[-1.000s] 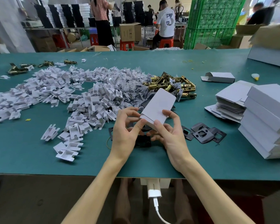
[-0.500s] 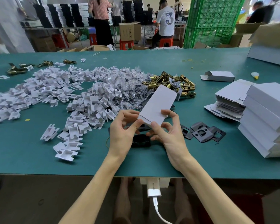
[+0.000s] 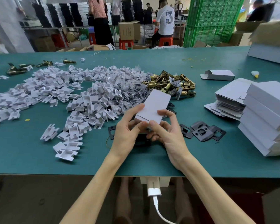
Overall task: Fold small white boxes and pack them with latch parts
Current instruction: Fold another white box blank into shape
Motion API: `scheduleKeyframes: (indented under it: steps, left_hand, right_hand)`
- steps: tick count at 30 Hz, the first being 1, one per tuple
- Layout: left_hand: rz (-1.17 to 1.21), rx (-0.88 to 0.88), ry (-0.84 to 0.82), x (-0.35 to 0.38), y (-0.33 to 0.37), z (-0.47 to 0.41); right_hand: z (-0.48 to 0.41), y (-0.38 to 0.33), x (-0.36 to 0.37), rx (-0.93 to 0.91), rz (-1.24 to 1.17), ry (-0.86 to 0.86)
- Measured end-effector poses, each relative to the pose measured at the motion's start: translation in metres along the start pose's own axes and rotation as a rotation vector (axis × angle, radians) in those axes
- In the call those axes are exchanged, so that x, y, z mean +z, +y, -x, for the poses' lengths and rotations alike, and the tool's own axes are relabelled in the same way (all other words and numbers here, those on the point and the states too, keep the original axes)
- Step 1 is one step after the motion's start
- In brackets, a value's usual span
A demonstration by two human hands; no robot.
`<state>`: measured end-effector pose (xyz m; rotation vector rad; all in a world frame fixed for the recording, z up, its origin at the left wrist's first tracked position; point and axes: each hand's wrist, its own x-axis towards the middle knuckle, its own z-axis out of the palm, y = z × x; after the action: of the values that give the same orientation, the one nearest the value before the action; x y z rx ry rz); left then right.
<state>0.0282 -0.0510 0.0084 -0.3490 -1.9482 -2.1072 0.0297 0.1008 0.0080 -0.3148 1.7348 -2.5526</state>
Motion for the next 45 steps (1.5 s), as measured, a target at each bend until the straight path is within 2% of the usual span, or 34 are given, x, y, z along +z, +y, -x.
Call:
scheduleKeyframes:
  steps: [7,20,28,35,41,45]
  left_hand:
    - [-0.068,0.043,0.076,-0.0026,-0.0009,-0.0026]
    - [-0.121,0.112,0.062,-0.0064,-0.0024,-0.0024]
    - [-0.138,0.109,0.132,-0.0066,-0.0038,-0.0030]
    - [-0.106,0.092,0.090,-0.0043,-0.0023,-0.0015]
    - [-0.096,0.117,0.128,-0.0044,-0.0011,-0.0026]
    - [-0.169,0.091,0.104,-0.0058,-0.0022,-0.0031]
  right_hand:
    - [-0.0008,-0.0014,0.0013,-0.012,0.002,-0.004]
    - [-0.0002,-0.0028,0.0011,-0.031,0.029,0.024]
    - [-0.0005,0.0012,0.0016,-0.039,0.058,-0.008]
    - [0.0007,0.0002,0.0011,-0.052,0.064,-0.001]
    - [-0.0005,0.0021,0.0013,-0.047,0.055,-0.019]
    - [-0.0041,0.0037,-0.0015,-0.006,0.005,0.014]
